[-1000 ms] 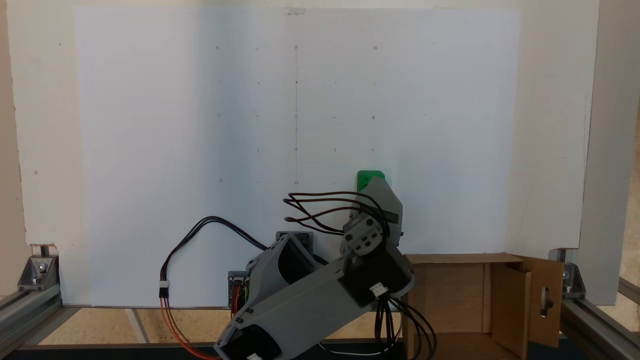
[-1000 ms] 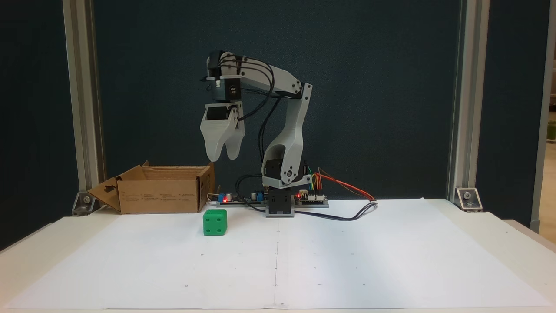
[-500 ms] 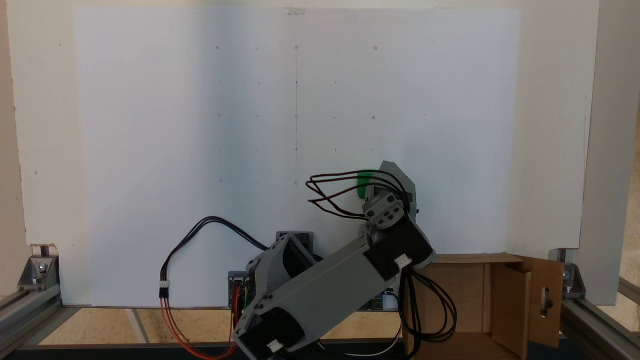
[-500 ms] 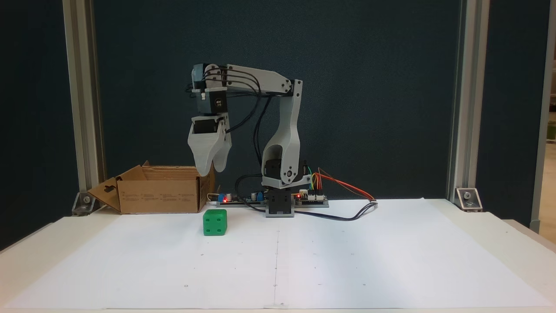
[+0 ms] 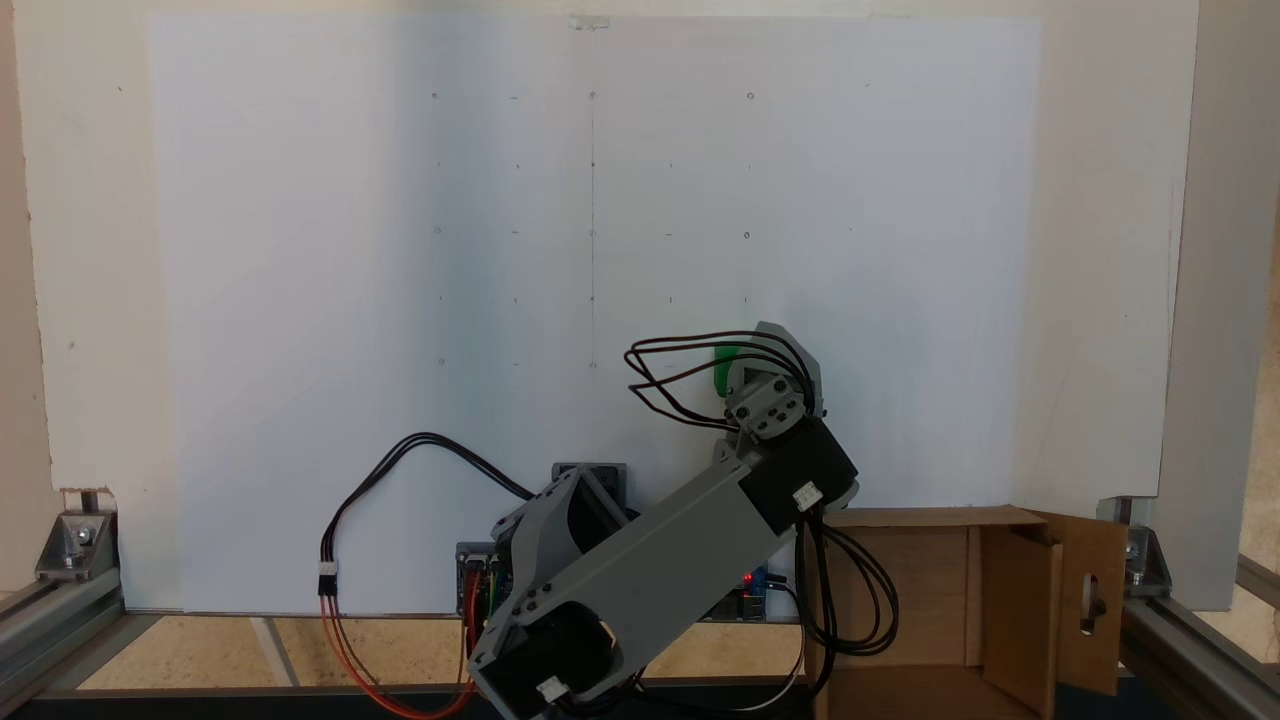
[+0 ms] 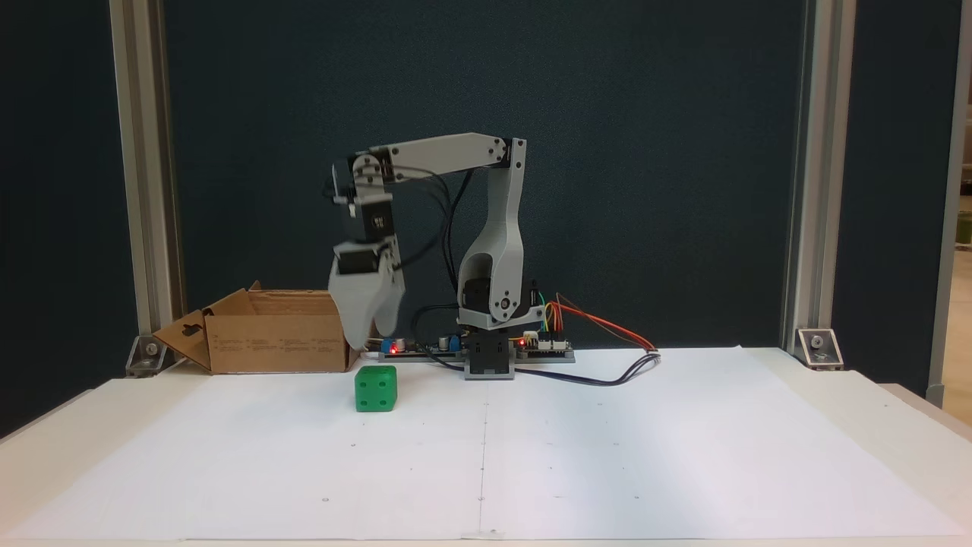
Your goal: Grasp a green dice and put it in the bin.
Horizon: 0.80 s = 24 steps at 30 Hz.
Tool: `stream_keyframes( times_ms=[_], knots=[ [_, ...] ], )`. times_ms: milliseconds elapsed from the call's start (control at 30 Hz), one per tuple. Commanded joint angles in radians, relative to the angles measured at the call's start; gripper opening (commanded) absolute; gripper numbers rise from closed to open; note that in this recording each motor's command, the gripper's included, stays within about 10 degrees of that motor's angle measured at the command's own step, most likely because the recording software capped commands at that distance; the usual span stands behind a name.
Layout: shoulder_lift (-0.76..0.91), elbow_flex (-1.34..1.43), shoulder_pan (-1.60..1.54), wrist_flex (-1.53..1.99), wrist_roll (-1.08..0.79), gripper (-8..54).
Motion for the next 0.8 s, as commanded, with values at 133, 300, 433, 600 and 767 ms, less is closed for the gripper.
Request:
stream_keyframes(
  times_ms=[133,300,433,600,767],
  knots=[
    [0.061,0.055,-0.006,-0.084,-0.103,47.9],
    [0.087,0.086,-0.012,-0.104,-0.106,47.9],
    [0.097,0.138,-0.023,-0.149,-0.114,47.9],
    [0.097,0.189,-0.029,-0.224,-0.132,47.9],
    [0.089,0.193,-0.032,-0.244,-0.146,47.8]
  ],
)
